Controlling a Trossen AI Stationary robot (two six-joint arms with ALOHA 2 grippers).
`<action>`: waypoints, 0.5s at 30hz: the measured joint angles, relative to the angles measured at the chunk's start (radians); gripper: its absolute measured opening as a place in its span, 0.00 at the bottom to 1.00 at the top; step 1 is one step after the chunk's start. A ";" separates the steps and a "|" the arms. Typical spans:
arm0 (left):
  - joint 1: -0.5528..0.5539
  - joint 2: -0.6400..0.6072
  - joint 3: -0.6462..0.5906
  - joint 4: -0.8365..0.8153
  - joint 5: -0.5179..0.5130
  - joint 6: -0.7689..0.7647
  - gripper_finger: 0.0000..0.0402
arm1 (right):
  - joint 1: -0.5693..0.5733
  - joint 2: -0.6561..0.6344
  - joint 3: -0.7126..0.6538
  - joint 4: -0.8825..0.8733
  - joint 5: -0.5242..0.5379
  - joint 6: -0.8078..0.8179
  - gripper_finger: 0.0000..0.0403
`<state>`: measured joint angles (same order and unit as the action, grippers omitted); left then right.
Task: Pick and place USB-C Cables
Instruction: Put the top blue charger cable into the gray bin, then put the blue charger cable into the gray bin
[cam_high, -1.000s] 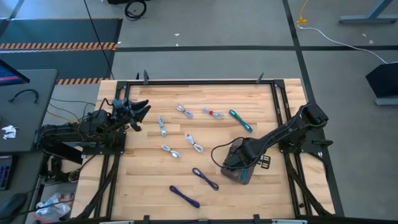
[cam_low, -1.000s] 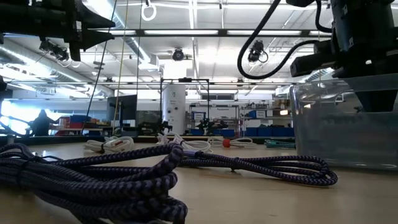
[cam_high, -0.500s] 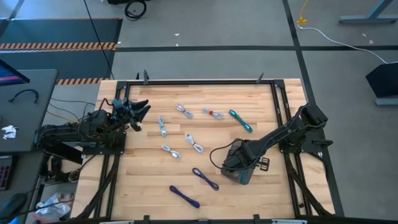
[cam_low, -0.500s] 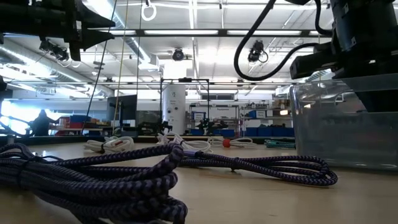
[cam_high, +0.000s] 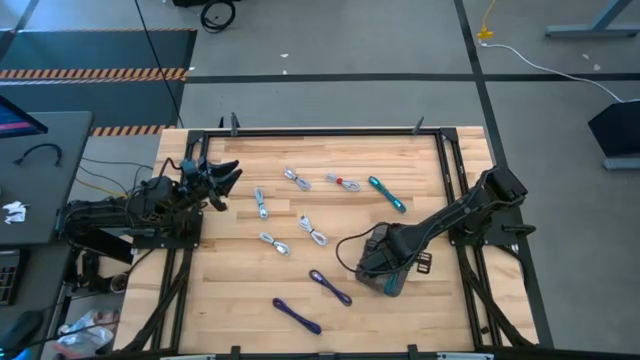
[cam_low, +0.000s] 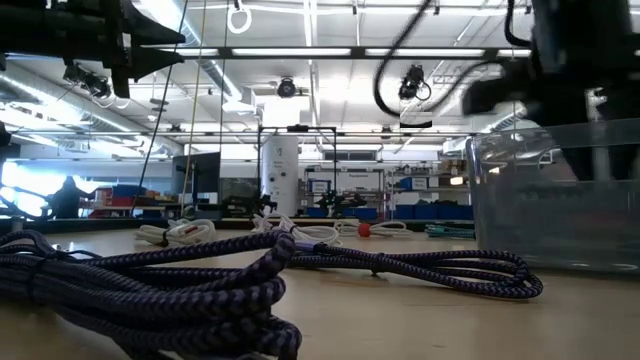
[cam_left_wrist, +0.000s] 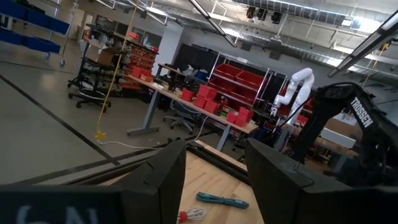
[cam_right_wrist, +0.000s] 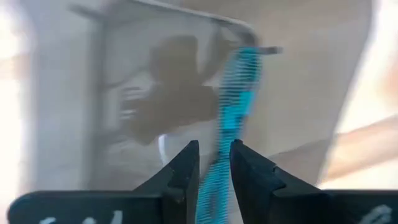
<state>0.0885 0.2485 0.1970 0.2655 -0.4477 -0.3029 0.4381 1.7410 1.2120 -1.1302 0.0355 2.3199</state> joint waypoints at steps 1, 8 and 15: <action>0.000 0.000 0.000 0.000 0.000 0.000 0.43 | 0.000 -0.006 0.016 0.000 0.044 -0.014 0.22; 0.000 0.000 0.000 0.000 0.000 0.000 0.43 | -0.067 -0.056 0.179 -0.177 0.303 -0.239 0.21; 0.000 0.000 0.000 0.000 0.000 0.000 0.43 | -0.271 -0.142 0.226 -0.309 0.304 -0.718 0.22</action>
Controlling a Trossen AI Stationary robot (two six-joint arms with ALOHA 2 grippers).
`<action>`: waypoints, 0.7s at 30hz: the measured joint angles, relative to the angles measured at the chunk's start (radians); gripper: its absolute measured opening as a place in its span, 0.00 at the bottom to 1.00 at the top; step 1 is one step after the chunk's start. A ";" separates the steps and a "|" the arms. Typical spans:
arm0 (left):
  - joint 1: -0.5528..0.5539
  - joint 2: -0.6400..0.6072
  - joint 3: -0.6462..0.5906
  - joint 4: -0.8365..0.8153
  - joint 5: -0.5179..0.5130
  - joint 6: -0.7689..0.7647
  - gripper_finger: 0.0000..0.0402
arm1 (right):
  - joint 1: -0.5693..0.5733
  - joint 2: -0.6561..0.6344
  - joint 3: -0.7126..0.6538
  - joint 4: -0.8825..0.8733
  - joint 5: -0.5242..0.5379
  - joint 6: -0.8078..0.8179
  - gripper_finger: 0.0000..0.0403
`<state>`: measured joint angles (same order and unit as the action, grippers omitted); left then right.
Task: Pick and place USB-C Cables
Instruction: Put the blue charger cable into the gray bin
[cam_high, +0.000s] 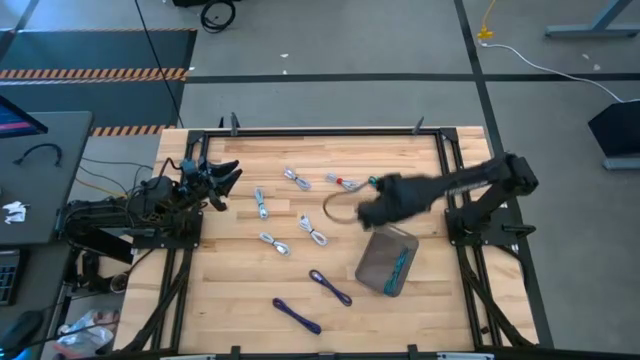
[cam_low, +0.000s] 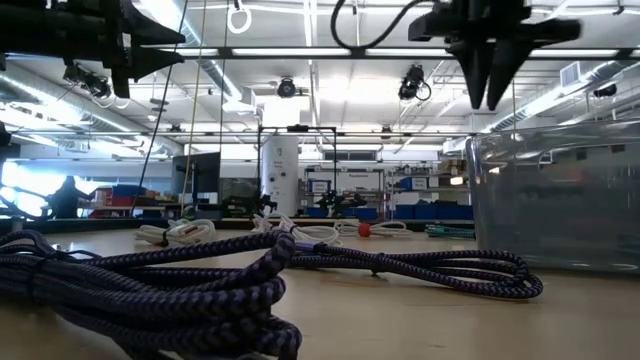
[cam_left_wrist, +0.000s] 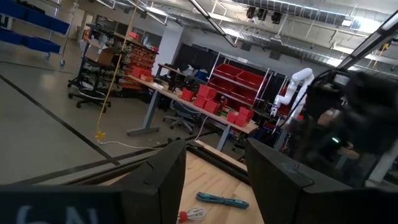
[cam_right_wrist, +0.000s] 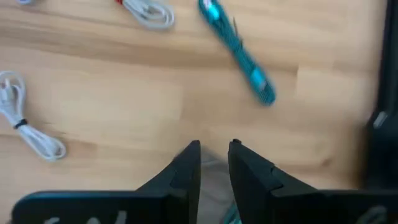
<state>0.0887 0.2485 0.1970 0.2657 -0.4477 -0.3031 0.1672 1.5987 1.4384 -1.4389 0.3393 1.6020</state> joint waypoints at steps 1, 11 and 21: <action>0.000 0.000 0.000 0.000 0.000 0.000 0.43 | -0.038 -0.011 0.000 0.005 -0.009 -0.081 0.22; 0.000 0.000 0.000 0.013 0.000 0.000 0.43 | -0.409 -0.047 0.000 0.137 -0.132 -0.783 0.40; 0.000 0.000 0.000 0.014 0.000 -0.027 0.43 | -0.550 -0.046 -0.059 0.197 -0.155 -1.049 0.48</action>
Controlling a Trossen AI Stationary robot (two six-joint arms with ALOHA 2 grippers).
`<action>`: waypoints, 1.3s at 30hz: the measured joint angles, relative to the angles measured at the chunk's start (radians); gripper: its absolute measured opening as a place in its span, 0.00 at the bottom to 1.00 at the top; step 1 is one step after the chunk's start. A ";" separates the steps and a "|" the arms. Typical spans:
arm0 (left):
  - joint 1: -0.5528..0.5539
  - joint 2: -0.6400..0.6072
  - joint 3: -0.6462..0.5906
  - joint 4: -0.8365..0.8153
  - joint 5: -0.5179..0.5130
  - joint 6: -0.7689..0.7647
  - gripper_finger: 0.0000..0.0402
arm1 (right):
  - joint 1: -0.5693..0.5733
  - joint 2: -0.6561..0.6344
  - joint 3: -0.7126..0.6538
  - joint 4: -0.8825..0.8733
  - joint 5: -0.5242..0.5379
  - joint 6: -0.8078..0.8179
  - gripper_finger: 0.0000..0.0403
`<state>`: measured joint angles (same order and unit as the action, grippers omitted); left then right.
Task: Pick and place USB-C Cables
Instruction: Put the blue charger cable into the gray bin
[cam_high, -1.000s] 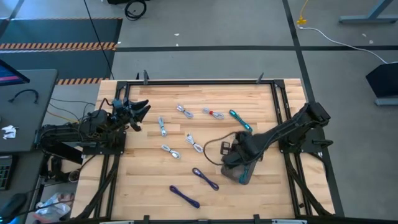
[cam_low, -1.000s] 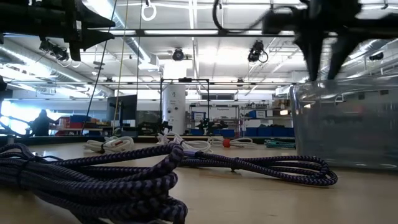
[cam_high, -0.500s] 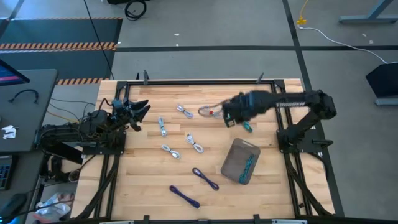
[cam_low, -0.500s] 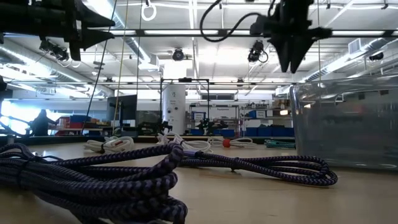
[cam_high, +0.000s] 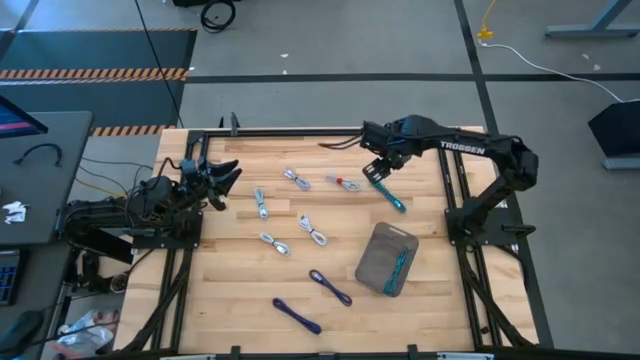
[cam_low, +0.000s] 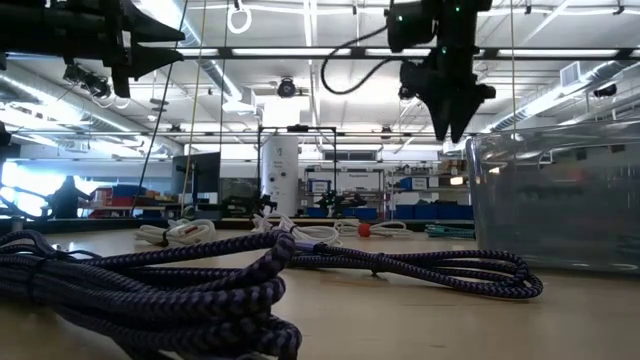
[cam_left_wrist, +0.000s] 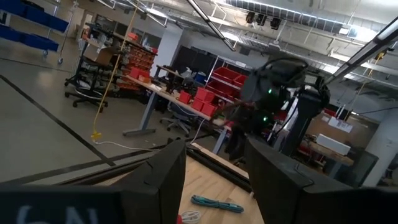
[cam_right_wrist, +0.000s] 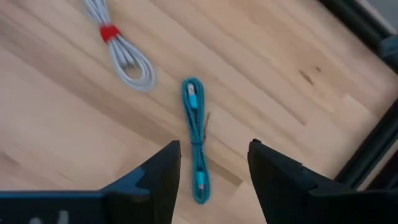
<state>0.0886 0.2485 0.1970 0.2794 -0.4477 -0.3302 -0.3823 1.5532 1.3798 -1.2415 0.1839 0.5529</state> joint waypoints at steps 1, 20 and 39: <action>0.000 0.000 0.000 0.000 0.000 0.000 0.43 | -0.003 0.000 -0.023 0.019 -0.003 -0.010 0.48; 0.000 0.000 0.000 0.000 0.000 0.000 0.43 | -0.004 0.000 -0.446 0.402 -0.171 -0.015 0.47; 0.000 0.000 0.000 0.001 0.000 0.000 0.43 | -0.011 -0.002 -0.615 0.565 -0.152 0.084 0.44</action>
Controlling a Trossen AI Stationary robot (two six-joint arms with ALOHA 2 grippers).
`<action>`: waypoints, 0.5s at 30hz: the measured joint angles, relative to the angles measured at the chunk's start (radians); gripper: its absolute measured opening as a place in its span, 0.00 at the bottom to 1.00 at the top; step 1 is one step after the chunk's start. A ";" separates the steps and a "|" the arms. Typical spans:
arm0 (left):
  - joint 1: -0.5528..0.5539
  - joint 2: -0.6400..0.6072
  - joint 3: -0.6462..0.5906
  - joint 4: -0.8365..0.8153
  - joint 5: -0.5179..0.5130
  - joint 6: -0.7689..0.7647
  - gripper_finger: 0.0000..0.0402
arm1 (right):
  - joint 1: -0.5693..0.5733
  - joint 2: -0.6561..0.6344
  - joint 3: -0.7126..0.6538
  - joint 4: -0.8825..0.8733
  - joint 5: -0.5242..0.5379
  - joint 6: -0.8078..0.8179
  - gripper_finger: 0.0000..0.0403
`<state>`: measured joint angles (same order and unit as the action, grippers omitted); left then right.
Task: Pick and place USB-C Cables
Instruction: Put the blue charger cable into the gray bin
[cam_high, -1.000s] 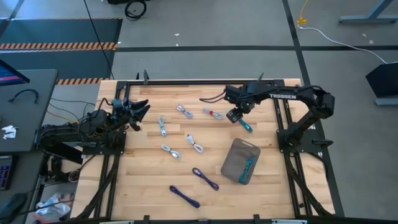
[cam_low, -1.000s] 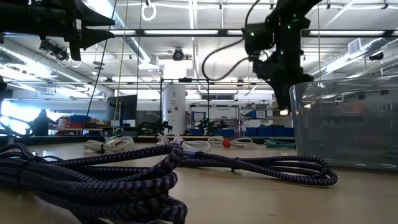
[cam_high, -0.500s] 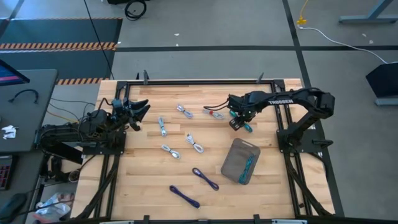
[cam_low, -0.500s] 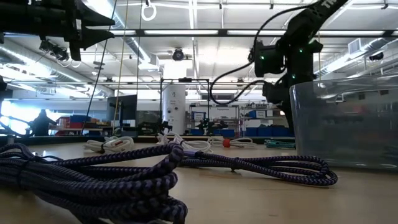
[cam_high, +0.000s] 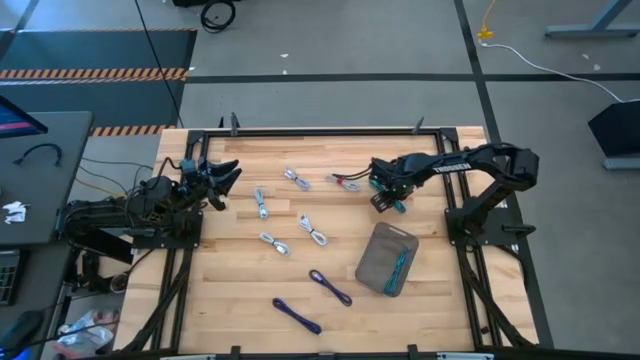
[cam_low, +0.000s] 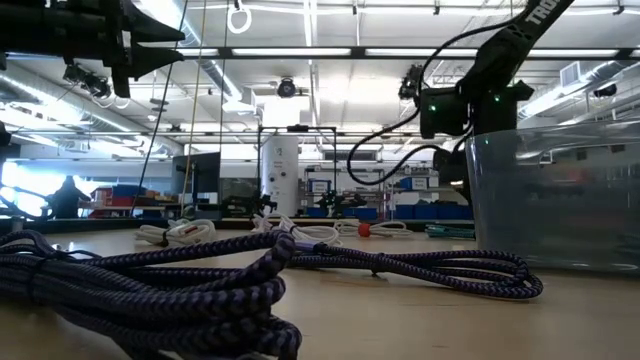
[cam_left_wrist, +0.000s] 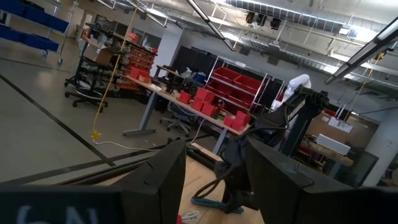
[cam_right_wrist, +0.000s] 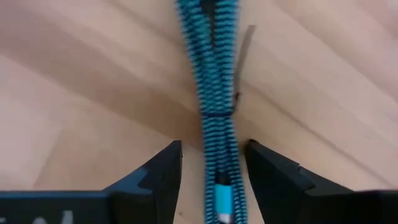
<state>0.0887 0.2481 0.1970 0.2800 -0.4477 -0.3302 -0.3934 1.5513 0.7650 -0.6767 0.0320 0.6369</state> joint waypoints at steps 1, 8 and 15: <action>0.000 0.000 0.000 0.000 0.000 0.000 0.43 | -0.004 -0.001 -0.006 0.004 0.003 0.022 0.42; 0.000 0.000 0.000 0.001 0.000 0.000 0.43 | -0.030 -0.003 -0.026 0.006 0.005 0.067 0.13; 0.000 0.000 0.000 0.001 0.000 0.000 0.43 | -0.042 0.004 0.016 -0.027 -0.002 0.051 0.05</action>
<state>0.0884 0.2481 0.1970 0.2806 -0.4477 -0.3302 -0.4358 1.5548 0.7809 -0.7036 0.0299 0.6880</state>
